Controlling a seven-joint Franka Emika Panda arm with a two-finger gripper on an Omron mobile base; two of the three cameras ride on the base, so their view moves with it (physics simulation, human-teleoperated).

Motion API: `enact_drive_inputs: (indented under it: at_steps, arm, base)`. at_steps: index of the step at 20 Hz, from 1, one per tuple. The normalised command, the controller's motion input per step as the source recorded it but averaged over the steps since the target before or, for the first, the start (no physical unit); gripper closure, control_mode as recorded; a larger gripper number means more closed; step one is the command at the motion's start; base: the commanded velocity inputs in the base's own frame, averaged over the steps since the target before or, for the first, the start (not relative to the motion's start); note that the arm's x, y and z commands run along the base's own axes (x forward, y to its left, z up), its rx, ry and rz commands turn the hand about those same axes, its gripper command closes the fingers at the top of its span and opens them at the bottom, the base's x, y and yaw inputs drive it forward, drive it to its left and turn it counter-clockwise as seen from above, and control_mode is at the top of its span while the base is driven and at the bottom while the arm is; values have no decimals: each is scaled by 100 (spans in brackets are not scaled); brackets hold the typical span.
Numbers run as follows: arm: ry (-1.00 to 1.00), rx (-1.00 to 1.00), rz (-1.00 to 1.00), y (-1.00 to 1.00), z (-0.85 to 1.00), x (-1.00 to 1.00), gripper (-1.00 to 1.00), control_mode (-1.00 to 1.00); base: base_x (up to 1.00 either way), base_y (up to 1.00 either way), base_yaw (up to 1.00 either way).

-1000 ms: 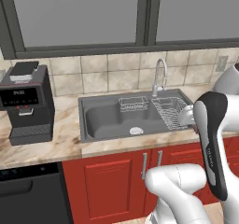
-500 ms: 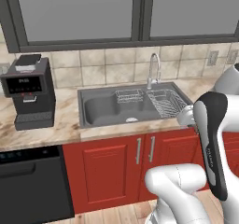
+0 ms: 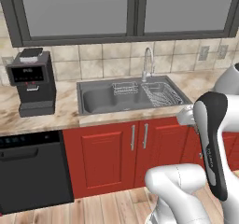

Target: Pick up the bar soap and dish brush from the sink, and place them back in the cabinet, and close the cabinet doors.

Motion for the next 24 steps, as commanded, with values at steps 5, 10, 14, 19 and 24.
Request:
enact_drive_inputs:
  at_steps: [5, 10, 14, 19, 24]
  arm:
    - [0, 0, 0, 0, 0, 0, 100, 100]
    - [0, 0, 0, 0, 0, 0, 100, 100]
    - [0, 0, 0, 0, 0, 0, 100, 100]
    - [0, 0, 0, 0, 0, 0, 100, 100]
    - [0, 0, 0, 0, 0, 0, 100, 100]
  base:
    - [-43, 0, -1]
    - [-44, 7, -1]
    - [-48, 30, 0]
    - [-27, 42, 2]
    - [-4, 24, 24]
